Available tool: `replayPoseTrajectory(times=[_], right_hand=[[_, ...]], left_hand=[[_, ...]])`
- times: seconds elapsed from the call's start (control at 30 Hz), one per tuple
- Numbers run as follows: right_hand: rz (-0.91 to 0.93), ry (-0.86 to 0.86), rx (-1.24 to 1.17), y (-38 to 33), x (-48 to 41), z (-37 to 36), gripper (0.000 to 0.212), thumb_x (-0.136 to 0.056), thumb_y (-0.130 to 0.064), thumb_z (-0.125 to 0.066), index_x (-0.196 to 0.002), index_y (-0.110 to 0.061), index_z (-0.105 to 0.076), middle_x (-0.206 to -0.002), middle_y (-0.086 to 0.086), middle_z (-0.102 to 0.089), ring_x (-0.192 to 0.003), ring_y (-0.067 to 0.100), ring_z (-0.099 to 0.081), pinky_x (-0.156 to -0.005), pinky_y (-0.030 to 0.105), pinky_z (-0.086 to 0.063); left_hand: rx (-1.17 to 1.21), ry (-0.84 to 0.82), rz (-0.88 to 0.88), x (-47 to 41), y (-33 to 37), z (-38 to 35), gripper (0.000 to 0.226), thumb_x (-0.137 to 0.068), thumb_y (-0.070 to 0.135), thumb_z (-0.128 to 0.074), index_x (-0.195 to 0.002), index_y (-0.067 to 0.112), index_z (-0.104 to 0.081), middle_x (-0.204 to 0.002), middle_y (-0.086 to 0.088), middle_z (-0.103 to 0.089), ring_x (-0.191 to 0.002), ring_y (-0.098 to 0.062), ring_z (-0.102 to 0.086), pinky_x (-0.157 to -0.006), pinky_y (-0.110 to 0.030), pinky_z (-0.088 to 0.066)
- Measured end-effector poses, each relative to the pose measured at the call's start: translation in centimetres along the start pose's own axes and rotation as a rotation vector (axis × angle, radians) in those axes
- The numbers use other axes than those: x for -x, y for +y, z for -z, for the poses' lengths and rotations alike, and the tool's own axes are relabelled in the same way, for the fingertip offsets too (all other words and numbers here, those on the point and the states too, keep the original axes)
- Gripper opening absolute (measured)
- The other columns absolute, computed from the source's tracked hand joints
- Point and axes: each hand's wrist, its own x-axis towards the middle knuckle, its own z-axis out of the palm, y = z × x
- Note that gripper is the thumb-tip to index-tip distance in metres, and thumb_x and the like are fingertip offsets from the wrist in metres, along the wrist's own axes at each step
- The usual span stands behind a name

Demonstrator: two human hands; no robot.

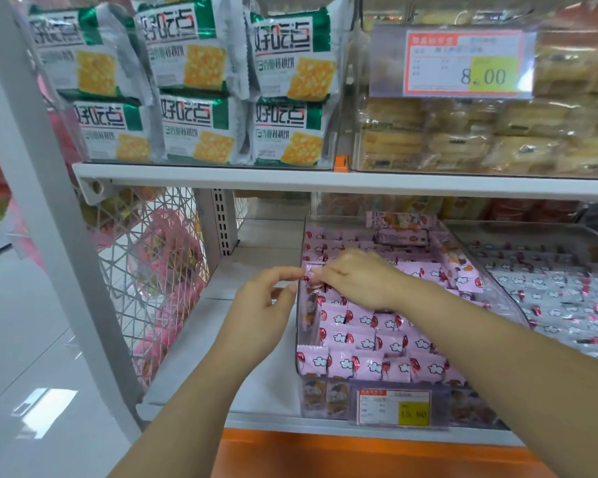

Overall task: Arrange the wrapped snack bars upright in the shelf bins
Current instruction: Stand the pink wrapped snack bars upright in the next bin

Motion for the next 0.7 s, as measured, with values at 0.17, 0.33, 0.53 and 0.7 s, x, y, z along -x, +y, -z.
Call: replayPoseTrajectory(times=[0.17, 0.33, 0.53, 0.7], right_hand=[[-0.008, 0.021, -0.230, 0.4, 2.0, 0.0, 0.048, -0.099, -0.045, -0.031, -0.109, -0.012, -0.065, -0.115, 0.008, -0.065, -0.107, 0.024, -0.059, -0.099, 0.041, -0.042], [-0.329, 0.376, 0.019, 4.3, 6.7, 3.0, 0.037, -0.092, -0.043, -0.050, -0.126, -0.031, -0.056, -0.120, -0.001, -0.063, -0.111, 0.025, -0.055, -0.099, 0.043, -0.037], [-0.539, 0.179, 0.272, 8.6, 9.5, 3.3, 0.045, -0.092, -0.045, -0.048, -0.135, -0.032, -0.045, -0.136, 0.001, -0.052, -0.124, 0.027, -0.043, -0.105, 0.043, -0.029], [-0.413, 0.291, 0.262, 8.3, 9.3, 2.8, 0.042, -0.088, -0.046, -0.056, -0.127, -0.031, -0.054, -0.128, -0.007, -0.059, -0.118, 0.021, -0.051, -0.106, 0.039, -0.026]], left_hand=[[-0.007, 0.007, 0.011, 0.1, 0.2, -0.1, 0.030, -0.096, 0.018, -0.049, -0.091, 0.048, -0.056, -0.103, 0.015, -0.064, -0.079, 0.012, -0.057, -0.068, -0.007, -0.041], [-0.013, 0.001, -0.007, 0.1, 0.6, -0.4, 0.032, -0.096, 0.014, -0.048, -0.094, 0.046, -0.055, -0.114, 0.016, -0.056, -0.092, 0.016, -0.049, -0.077, -0.009, -0.037], [0.007, 0.017, -0.026, 0.3, 1.4, -0.7, 0.031, -0.096, 0.015, -0.049, -0.092, 0.045, -0.054, -0.104, 0.031, -0.046, -0.092, 0.015, -0.047, -0.087, -0.022, -0.039], [-0.017, 0.022, -0.061, 0.3, 1.3, -0.9, 0.031, -0.095, 0.014, -0.051, -0.093, 0.045, -0.056, -0.106, 0.029, -0.048, -0.095, 0.016, -0.048, -0.080, -0.012, -0.039]])
